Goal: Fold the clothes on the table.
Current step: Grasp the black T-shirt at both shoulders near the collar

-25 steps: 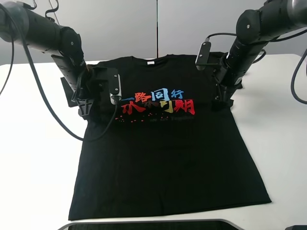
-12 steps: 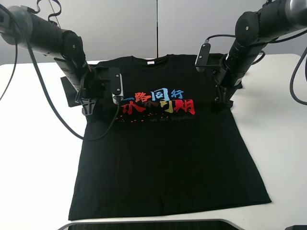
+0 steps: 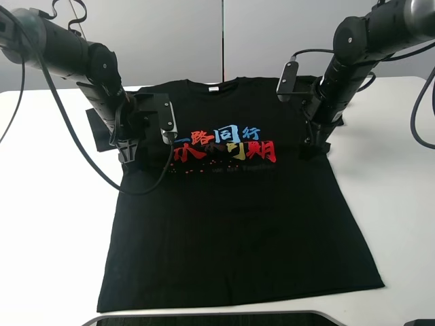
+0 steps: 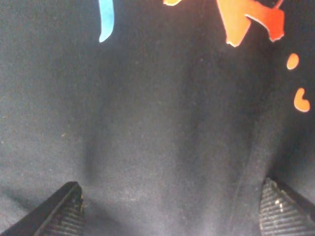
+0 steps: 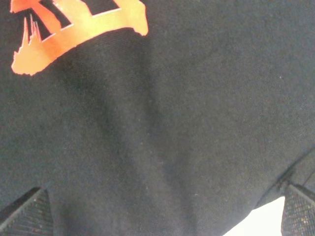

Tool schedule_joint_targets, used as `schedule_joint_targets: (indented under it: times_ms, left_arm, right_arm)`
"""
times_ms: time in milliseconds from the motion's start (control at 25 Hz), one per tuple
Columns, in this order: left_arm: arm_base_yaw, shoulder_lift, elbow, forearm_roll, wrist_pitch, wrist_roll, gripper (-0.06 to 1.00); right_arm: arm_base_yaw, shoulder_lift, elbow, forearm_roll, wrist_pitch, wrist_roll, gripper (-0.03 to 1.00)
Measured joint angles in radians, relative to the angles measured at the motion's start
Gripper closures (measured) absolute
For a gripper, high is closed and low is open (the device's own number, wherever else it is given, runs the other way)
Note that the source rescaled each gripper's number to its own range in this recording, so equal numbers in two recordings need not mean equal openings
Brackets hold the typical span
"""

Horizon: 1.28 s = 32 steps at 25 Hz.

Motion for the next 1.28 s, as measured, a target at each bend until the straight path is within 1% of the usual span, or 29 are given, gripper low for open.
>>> schedule_joint_targets:
  times_ms: [160, 360, 640, 720, 800, 840, 1000, 1040, 1120, 1280]
  left_arm:
    - [0.000, 0.000, 0.000, 0.000, 0.000, -0.002, -0.06]
    - [0.000, 0.000, 0.000, 0.000, 0.011, -0.002, -0.06]
    - [0.000, 0.000, 0.000, 0.025, 0.026, -0.002, -0.06]
    - [0.000, 0.000, 0.000, 0.035, 0.035, -0.002, -0.06]
    - [0.000, 0.000, 0.000, 0.047, 0.045, 0.000, -0.06]
    - [0.000, 0.000, 0.000, 0.055, 0.050, 0.000, -0.06]
    - [0.000, 0.000, 0.000, 0.063, 0.055, 0.000, -0.06]
    - [0.000, 0.000, 0.000, 0.063, 0.055, 0.000, -0.06]
    - [0.000, 0.000, 0.000, 0.065, 0.055, 0.000, -0.06]
    - [0.000, 0.000, 0.000, 0.065, 0.055, 0.000, -0.06]
  right_arm:
    - [0.000, 0.005, 0.000, 0.000, 0.000, -0.003, -0.03]
    - [0.000, 0.043, -0.002, 0.000, 0.020, -0.040, 0.02]
    - [0.000, 0.065, -0.009, -0.013, 0.032, -0.048, 0.02]
    - [0.000, 0.065, -0.011, -0.015, 0.036, -0.048, 0.04]
    - [0.000, 0.067, -0.011, -0.017, 0.040, -0.048, 0.09]
    - [0.000, 0.067, -0.011, -0.017, 0.045, -0.049, 0.14]
    - [0.000, 0.070, -0.011, -0.020, 0.054, -0.055, 0.42]
    - [0.000, 0.070, -0.011, -0.021, 0.054, -0.057, 0.46]
    - [0.000, 0.070, -0.011, -0.024, 0.054, -0.059, 0.50]
    - [0.000, 0.070, -0.011, -0.026, 0.051, -0.063, 0.51]
